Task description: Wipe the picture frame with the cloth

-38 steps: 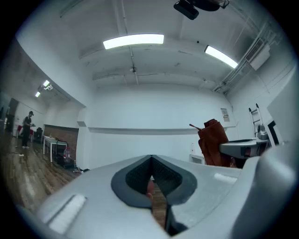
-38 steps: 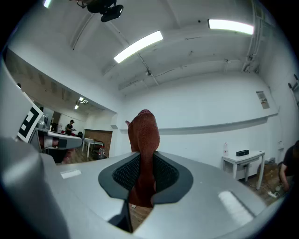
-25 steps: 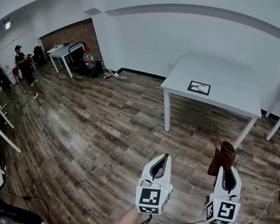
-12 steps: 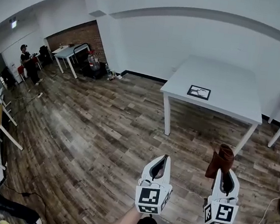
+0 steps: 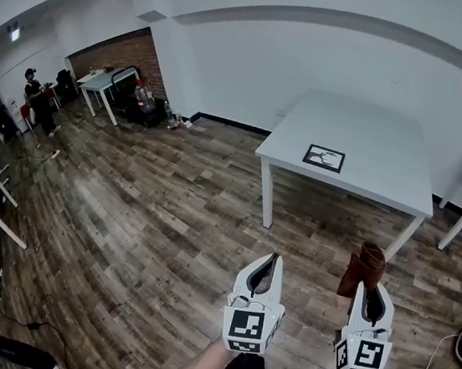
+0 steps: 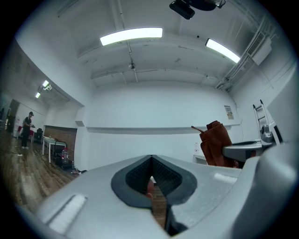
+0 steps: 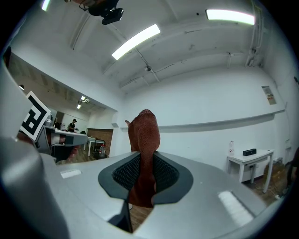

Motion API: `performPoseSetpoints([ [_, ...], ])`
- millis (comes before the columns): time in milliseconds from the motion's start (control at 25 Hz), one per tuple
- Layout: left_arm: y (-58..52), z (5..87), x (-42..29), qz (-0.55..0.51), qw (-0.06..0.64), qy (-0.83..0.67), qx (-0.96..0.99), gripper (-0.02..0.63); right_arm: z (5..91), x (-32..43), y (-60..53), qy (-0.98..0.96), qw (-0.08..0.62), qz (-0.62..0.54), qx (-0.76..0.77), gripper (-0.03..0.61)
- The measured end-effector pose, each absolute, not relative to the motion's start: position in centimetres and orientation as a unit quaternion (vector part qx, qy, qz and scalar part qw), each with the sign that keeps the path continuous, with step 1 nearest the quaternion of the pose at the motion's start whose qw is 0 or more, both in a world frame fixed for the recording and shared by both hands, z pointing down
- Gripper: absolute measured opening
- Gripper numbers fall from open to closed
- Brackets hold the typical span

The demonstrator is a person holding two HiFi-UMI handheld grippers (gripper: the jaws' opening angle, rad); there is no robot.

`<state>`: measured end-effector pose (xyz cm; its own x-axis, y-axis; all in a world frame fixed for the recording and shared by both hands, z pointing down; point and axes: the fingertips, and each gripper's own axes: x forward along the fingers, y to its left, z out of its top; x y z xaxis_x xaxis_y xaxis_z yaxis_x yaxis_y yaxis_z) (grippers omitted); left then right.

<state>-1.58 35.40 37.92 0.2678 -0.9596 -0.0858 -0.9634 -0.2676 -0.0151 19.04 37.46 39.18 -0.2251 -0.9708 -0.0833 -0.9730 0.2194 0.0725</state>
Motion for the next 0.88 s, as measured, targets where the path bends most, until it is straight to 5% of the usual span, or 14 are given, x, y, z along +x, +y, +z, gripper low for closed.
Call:
performPoseSetpoints([
  [880,7.9,39.2,-8.2,0.025,0.023,0.579,-0.814,0.000,40.7,12.3,9.8,0.761,-0.012,0.032,-0.648,0.097],
])
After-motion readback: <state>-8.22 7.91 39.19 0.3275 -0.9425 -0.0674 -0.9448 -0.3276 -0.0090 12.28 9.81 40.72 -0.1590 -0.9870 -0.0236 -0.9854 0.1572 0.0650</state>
